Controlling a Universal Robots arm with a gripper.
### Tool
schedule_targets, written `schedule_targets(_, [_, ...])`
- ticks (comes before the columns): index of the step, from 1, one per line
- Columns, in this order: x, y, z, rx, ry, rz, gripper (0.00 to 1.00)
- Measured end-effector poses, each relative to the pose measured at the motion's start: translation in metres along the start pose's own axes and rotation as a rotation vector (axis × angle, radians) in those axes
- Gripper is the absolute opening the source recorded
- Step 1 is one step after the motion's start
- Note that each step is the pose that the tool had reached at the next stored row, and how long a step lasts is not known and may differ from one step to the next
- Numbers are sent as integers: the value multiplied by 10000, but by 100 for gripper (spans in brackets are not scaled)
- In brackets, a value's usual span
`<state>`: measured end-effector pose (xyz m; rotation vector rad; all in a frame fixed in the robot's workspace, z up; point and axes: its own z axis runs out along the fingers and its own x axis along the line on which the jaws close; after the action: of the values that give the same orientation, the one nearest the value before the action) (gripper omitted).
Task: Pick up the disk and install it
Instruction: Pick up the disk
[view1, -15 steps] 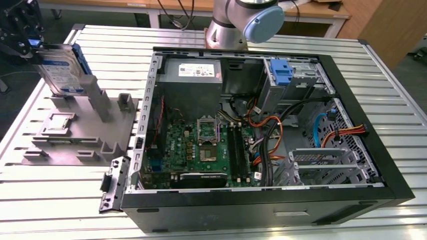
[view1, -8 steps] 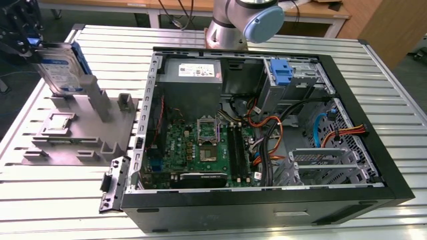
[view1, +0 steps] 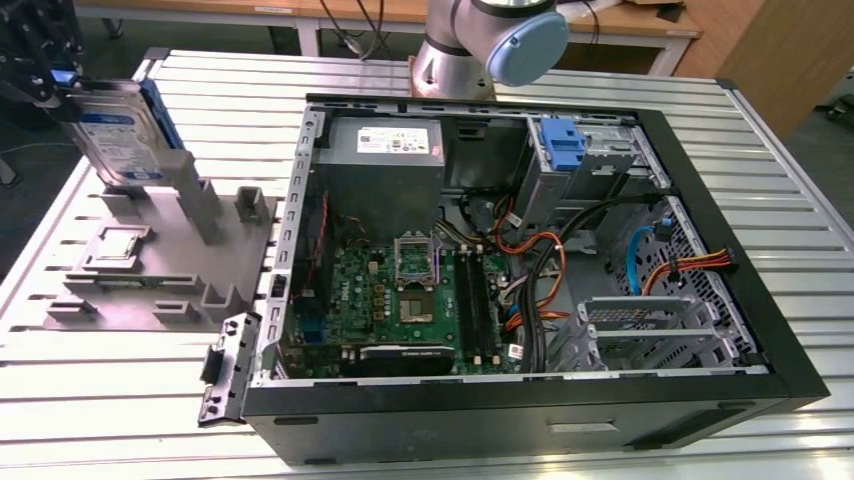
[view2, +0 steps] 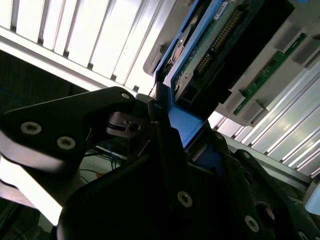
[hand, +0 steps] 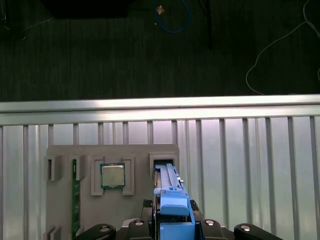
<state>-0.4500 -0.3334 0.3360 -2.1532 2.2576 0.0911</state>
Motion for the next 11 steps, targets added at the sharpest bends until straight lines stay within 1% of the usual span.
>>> schedule_targets(11, [-4, 2, -73, 1, 0, 0, 37])
